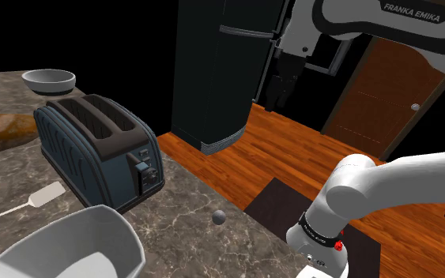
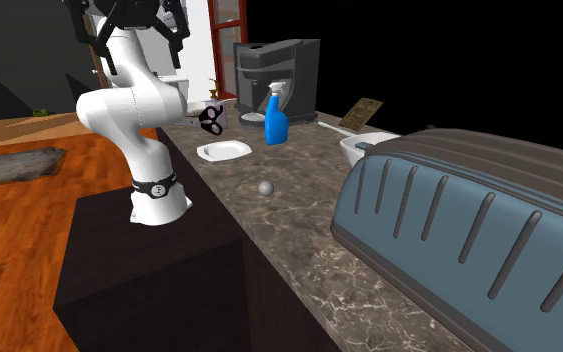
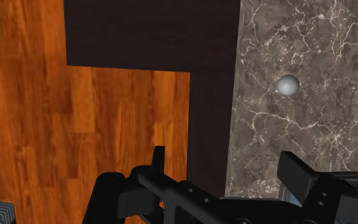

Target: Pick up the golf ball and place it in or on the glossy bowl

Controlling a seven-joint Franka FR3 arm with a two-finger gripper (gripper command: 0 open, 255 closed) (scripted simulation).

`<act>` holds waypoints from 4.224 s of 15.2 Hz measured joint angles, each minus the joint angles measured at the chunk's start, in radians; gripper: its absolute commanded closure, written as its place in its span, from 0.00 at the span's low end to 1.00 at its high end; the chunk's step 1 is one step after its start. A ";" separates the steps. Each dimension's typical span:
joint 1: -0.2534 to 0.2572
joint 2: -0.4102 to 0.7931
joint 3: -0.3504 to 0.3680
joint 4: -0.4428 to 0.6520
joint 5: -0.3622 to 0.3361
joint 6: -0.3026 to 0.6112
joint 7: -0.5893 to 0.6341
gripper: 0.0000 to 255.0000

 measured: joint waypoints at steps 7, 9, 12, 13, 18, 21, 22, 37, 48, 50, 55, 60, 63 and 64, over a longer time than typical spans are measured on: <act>0.021 -0.089 0.115 -0.169 0.061 0.117 0.120 0.00; 0.034 -0.118 0.164 -0.229 0.089 0.163 0.169 0.00; 0.056 -0.137 0.246 -0.301 0.136 0.238 0.247 0.00; 0.064 -0.144 0.272 -0.325 0.152 0.261 0.271 0.00; 0.101 -0.122 0.427 -0.407 0.235 0.398 0.404 0.00; 0.119 -0.074 0.538 -0.443 0.289 0.499 0.492 0.00; 0.121 -0.053 0.575 -0.450 0.305 0.535 0.520 0.00; -0.004 0.265 0.945 -0.480 0.351 0.935 0.753 0.00; -0.006 0.269 0.948 -0.482 0.351 0.942 0.753 1.00; -0.006 0.269 0.948 -0.482 0.351 0.942 0.753 1.00; 0.004 0.251 0.932 -0.475 0.352 0.917 0.748 1.00; 0.035 0.184 0.874 -0.449 0.350 0.823 0.730 1.00; 0.049 0.147 0.841 -0.433 0.344 0.768 0.719 1.00; 0.052 0.139 0.835 -0.423 0.342 0.751 0.720 1.00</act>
